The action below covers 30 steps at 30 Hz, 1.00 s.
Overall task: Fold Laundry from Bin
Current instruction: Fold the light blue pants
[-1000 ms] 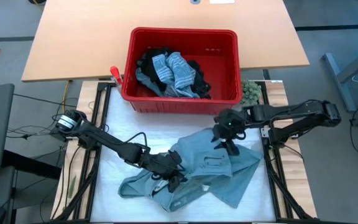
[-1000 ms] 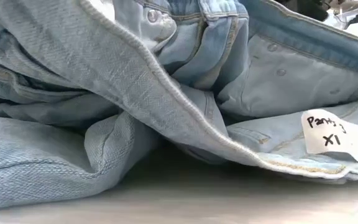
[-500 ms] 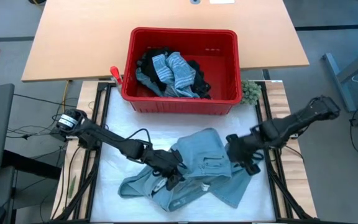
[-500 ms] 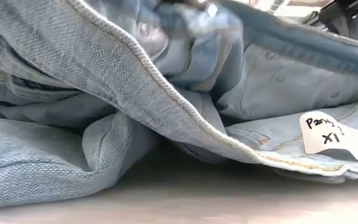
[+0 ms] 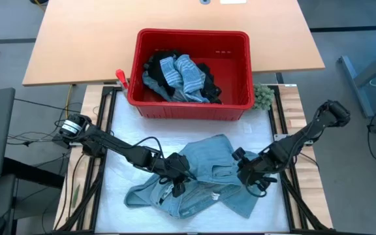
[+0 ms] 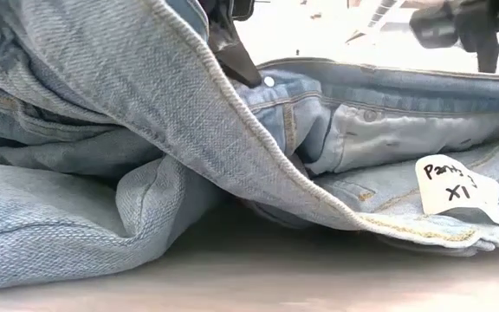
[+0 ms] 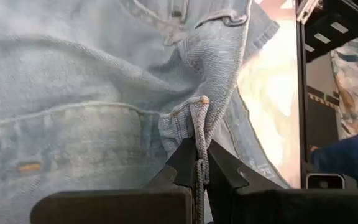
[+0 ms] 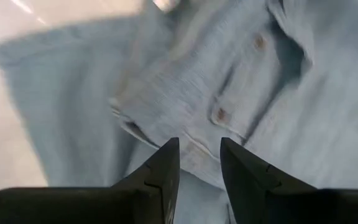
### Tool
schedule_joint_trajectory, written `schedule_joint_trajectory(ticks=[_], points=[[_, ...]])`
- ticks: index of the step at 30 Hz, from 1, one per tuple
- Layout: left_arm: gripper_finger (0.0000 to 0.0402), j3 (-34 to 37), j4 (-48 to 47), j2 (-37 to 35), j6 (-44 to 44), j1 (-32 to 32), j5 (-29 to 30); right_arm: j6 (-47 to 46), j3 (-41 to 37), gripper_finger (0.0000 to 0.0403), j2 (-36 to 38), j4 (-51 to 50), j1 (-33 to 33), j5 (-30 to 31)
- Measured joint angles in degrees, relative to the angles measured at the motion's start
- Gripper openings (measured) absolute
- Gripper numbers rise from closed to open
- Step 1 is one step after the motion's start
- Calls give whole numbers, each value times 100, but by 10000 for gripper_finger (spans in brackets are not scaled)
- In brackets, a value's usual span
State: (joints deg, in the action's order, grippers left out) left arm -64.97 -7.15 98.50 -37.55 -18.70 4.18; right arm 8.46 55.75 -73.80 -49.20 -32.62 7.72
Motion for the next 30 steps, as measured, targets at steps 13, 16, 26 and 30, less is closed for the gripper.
schedule_joint_trajectory(ticks=[13, 16, 26, 30], points=[[0, 0, 4, 0, 140, -42, 121, 1461, 653, 159, -515, -1279, -372, -98], [0, 0, -1, 0, 199, -42, 121, 1687, 615, 194, -520, -1026, -421, -138], [0, 0, 4, 2, 483, -42, 77, 1392, 280, 277, -672, -689, -426, 741], [0, 0, 9, 0, 484, -42, 15, 1260, 86, 278, -900, -225, -555, 758]])
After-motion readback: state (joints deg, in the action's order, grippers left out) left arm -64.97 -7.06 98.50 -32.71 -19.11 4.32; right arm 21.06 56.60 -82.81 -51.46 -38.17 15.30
